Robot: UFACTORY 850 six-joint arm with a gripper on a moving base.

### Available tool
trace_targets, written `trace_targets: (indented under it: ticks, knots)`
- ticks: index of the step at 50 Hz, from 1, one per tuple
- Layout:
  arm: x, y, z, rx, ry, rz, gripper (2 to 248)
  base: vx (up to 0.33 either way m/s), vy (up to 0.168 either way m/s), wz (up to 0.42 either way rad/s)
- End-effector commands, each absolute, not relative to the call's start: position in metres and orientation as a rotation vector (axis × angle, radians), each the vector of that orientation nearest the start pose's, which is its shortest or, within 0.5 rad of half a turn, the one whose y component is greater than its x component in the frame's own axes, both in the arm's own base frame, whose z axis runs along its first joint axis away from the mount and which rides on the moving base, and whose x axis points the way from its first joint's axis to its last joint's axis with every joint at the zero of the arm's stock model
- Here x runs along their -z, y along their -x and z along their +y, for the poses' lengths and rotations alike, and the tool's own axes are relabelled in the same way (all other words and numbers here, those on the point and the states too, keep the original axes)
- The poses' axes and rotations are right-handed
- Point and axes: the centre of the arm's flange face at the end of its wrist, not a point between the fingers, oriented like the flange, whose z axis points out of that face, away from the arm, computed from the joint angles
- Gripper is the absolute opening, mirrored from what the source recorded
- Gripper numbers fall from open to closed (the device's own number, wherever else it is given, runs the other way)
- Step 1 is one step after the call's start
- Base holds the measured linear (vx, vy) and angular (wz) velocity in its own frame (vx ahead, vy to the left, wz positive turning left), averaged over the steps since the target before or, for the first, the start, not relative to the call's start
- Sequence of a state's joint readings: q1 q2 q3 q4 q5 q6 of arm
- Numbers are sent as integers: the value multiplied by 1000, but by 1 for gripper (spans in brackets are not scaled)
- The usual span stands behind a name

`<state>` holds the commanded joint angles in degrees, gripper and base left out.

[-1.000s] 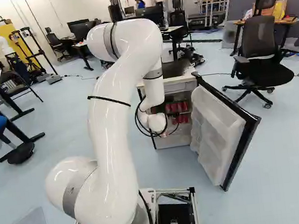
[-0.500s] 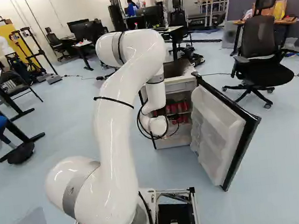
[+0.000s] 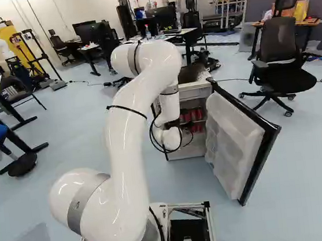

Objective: Grab a drink from the fridge

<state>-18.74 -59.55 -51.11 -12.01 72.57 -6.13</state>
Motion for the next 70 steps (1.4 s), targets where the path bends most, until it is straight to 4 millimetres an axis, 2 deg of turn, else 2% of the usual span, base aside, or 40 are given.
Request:
trace_targets:
  ticks: [30,70]
  knots:
    - [-44,-495,-146,1817,2680,43,247,0,0,0]
    - [-33,-533,-160,1933,2621,32,247,0,0,0]
